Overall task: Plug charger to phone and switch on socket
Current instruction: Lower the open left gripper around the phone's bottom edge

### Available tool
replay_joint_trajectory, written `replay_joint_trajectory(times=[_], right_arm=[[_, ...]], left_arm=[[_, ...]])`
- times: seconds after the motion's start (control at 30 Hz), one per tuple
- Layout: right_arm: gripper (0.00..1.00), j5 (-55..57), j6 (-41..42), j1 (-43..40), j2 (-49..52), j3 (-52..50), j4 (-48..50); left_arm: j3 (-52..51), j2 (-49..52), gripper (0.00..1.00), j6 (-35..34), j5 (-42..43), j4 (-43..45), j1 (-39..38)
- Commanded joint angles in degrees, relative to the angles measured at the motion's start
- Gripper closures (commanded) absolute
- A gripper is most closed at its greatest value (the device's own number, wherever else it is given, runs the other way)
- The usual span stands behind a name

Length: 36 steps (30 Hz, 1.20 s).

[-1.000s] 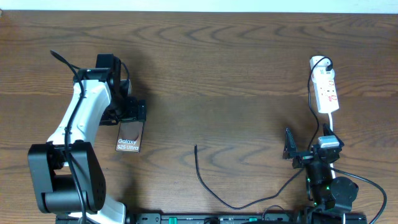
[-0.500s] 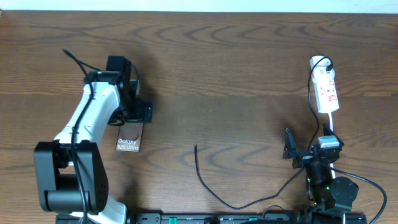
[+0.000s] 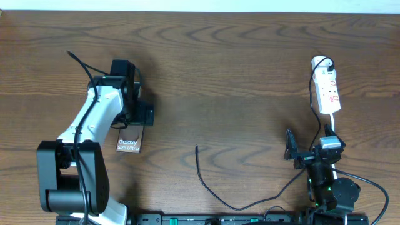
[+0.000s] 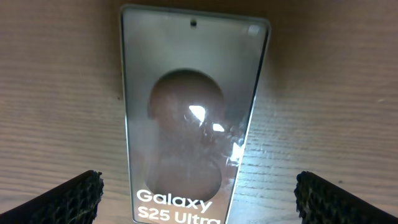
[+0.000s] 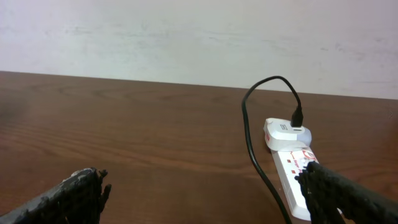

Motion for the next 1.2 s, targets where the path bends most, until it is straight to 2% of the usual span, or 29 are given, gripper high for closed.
replay_joint_trajectory(times=[0.0, 0.43, 1.17], right_arm=[[0.01, 0.5, -0.5, 0.6, -0.2, -0.1, -0.3], [0.01, 0.5, -0.5, 0.6, -0.2, -0.1, -0.3], [0.01, 0.5, -0.5, 0.6, -0.2, -0.1, -0.3]], left_arm=[[-1.3, 0.0, 0.01, -0.7, -0.7, 0.5, 0.0], [-4.7, 0.0, 0.02, -0.7, -0.8, 5.4, 0.3], [-4.9, 0.3, 0.02, -0.7, -0.7, 6.1, 2.8]])
